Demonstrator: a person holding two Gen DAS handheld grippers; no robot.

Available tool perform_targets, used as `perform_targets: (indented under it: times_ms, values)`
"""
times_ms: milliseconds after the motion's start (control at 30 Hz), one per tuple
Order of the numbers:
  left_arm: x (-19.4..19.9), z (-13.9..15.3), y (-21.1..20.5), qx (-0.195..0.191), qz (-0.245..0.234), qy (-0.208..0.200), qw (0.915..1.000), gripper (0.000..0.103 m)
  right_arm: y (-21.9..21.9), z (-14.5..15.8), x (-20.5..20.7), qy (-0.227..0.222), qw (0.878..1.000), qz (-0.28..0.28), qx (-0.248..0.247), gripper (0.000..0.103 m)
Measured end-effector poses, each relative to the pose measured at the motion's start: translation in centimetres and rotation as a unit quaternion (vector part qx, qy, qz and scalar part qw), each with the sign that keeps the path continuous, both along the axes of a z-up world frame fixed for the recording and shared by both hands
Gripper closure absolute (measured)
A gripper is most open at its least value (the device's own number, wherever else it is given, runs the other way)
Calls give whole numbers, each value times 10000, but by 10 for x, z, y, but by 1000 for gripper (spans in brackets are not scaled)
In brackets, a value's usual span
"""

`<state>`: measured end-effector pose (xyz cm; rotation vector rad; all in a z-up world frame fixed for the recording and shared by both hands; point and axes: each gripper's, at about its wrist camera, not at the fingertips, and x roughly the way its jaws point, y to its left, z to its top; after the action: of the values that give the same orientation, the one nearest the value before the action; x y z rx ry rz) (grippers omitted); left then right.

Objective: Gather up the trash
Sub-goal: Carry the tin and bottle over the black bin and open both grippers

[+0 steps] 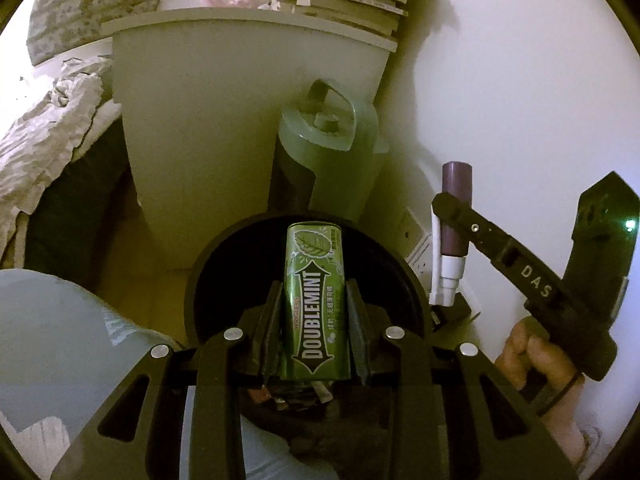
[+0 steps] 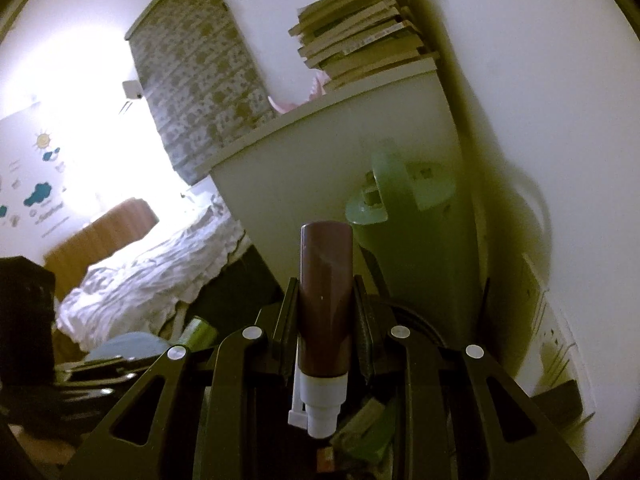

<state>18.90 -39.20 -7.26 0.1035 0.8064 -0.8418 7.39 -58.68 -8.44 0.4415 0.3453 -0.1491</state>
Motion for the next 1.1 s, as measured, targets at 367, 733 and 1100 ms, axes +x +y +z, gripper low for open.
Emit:
perform_targets:
  times_ms: [367,733,1100]
  values:
    - [8,-8,-12,30,-18,125,9999,73,-2,-5,7,88,9999,21,63,77]
    - [11,-8,-13,-3,-6,159,9999,72,0,-8,10,142,9998,64,78,77]
    - [11,-4,-14,-10,-63,210,9998,70,2,-11,12,221,9995,143,200,76]
